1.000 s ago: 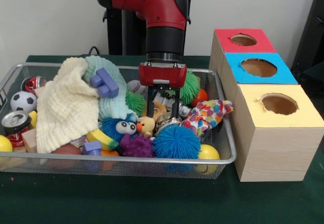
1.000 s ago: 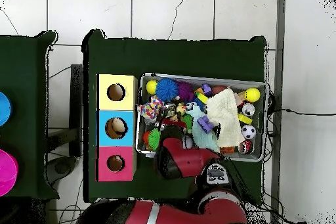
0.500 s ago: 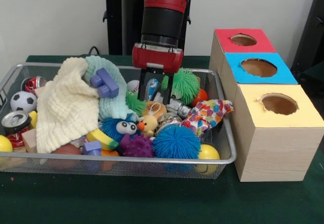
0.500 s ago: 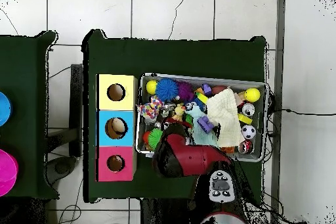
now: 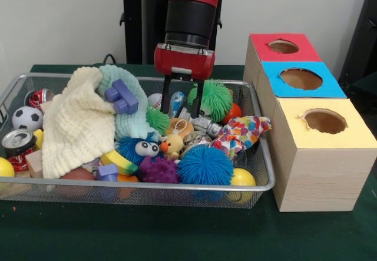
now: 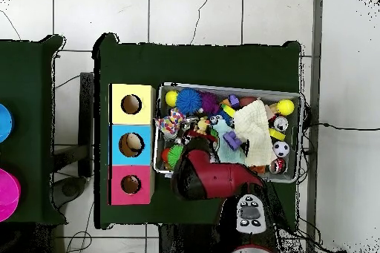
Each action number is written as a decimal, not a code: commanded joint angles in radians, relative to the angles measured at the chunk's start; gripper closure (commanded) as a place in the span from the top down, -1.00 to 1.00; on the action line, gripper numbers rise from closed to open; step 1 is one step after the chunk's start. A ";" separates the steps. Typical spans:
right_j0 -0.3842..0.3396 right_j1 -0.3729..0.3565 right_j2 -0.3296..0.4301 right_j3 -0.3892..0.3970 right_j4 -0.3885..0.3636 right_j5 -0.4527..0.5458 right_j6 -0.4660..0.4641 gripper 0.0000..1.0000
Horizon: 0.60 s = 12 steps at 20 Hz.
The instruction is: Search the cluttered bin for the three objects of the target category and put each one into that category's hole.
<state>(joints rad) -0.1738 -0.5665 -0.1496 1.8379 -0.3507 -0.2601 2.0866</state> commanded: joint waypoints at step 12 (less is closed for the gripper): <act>0.081 0.232 -0.081 -0.016 0.142 -0.286 0.122 1.00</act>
<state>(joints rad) -0.1148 -0.4073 -0.1886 1.8371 -0.2984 -0.4721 2.0866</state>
